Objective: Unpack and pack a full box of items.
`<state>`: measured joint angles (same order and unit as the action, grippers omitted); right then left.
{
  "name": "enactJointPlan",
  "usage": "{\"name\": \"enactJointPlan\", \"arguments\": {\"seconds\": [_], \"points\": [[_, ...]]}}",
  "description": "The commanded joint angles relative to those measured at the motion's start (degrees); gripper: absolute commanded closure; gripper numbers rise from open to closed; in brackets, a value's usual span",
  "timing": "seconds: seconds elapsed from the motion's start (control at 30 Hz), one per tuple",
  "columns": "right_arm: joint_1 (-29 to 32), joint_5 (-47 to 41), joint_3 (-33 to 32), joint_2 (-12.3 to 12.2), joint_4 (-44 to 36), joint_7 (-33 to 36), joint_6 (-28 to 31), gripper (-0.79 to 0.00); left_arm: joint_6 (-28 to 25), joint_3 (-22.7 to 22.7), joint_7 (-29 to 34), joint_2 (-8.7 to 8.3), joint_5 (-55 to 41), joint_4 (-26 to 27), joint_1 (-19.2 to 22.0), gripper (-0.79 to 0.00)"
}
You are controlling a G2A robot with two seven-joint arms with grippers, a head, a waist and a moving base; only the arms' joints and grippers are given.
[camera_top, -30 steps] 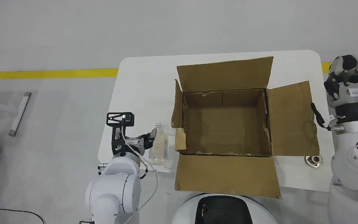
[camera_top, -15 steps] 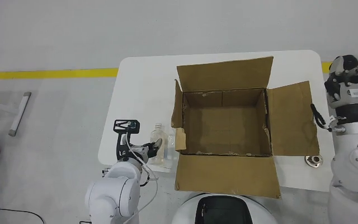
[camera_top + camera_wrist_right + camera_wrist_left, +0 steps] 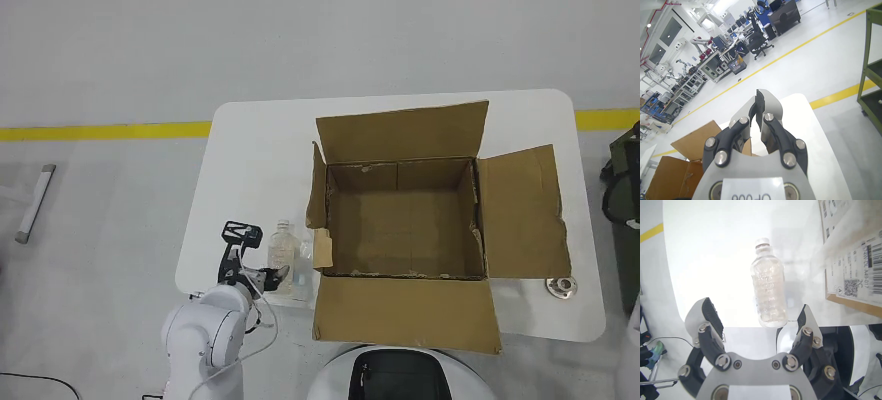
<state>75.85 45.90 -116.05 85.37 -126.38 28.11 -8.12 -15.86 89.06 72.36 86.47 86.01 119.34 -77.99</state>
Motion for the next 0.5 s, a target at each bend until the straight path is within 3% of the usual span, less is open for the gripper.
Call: {"name": "enactJointPlan", "arguments": {"seconds": [0.0,0.03,0.17,0.47], "points": [[0.15,-3.36,-1.81,-0.12,1.01,0.41,-1.14,-0.071,-0.42,0.36,1.12,-0.17,-2.41,-1.84,1.40,-0.785],[0.12,-5.12,-2.47,-0.14,1.55,0.42,-2.07,-0.058,-0.23,0.49,1.37,-0.24,-2.98,-2.89,2.02,-0.785],[0.56,-10.98,-3.67,-0.30,2.56,0.82,-3.05,-0.139,-0.50,0.39,1.55,-0.37,-3.02,-3.81,2.93,-0.785],[2.93,-10.71,-1.26,-0.78,2.30,-0.78,-3.99,-0.092,-0.50,0.39,1.55,-0.37,-3.02,-3.81,2.93,-0.785]]}}
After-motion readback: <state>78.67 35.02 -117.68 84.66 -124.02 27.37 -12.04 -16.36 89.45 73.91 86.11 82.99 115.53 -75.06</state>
